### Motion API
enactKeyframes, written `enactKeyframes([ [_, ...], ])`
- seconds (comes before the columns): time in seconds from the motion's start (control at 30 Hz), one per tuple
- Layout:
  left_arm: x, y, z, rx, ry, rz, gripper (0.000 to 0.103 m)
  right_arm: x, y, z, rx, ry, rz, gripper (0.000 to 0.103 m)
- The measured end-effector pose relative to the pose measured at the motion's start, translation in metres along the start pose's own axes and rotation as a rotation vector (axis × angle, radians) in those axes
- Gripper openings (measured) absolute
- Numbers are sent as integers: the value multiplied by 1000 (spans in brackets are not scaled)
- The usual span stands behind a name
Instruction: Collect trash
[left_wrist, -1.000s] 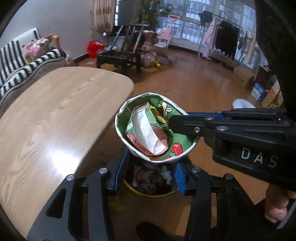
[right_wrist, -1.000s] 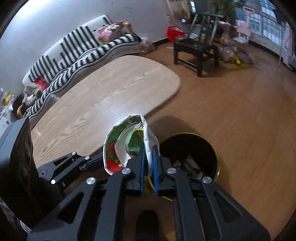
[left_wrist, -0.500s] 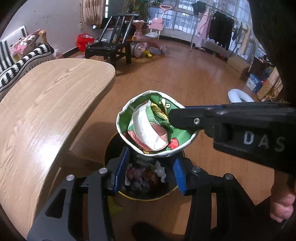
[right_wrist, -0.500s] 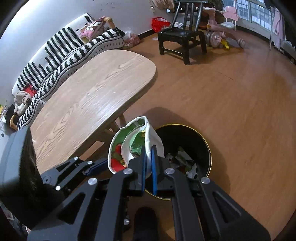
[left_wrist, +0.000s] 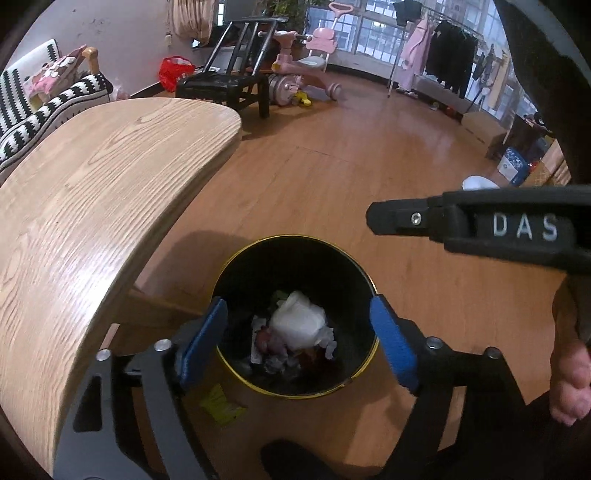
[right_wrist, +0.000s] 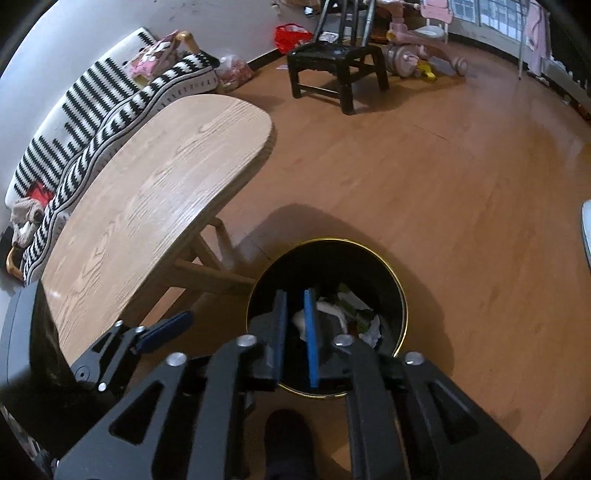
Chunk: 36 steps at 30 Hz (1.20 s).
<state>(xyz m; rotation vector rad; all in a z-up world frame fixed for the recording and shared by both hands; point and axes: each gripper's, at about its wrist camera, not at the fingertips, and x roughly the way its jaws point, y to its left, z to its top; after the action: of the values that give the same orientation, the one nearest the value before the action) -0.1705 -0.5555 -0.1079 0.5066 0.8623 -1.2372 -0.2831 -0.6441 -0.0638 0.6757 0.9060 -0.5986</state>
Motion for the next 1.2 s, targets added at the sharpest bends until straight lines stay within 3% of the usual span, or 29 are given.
enactKeyframes([
  [0.03,-1,1,0,-1,-4,5,89,-2,-1,1,3,-10,-5,52],
  [0.07,-3,2,-1,-3,-9,9,90,-7,1,1,7,-38,-15,75],
  [0.2,-15,15,-5,-41,-17,22,92,-17,9,4,-5,-77,1,77],
  [0.37,-61,42,-14,-108,-62,57,96,-30,30,9,-20,-127,26,84],
  [0.47,-105,72,-30,-145,-112,143,96,-41,51,12,-44,-159,63,88],
  [0.67,-183,140,-77,-255,-165,347,96,-56,143,12,-206,-210,143,92],
  [0.97,-313,246,-190,-497,-230,691,96,-66,313,-26,-519,-292,250,94],
  [1.2,-371,285,-258,-632,-250,810,96,-53,393,-54,-635,-296,314,95],
])
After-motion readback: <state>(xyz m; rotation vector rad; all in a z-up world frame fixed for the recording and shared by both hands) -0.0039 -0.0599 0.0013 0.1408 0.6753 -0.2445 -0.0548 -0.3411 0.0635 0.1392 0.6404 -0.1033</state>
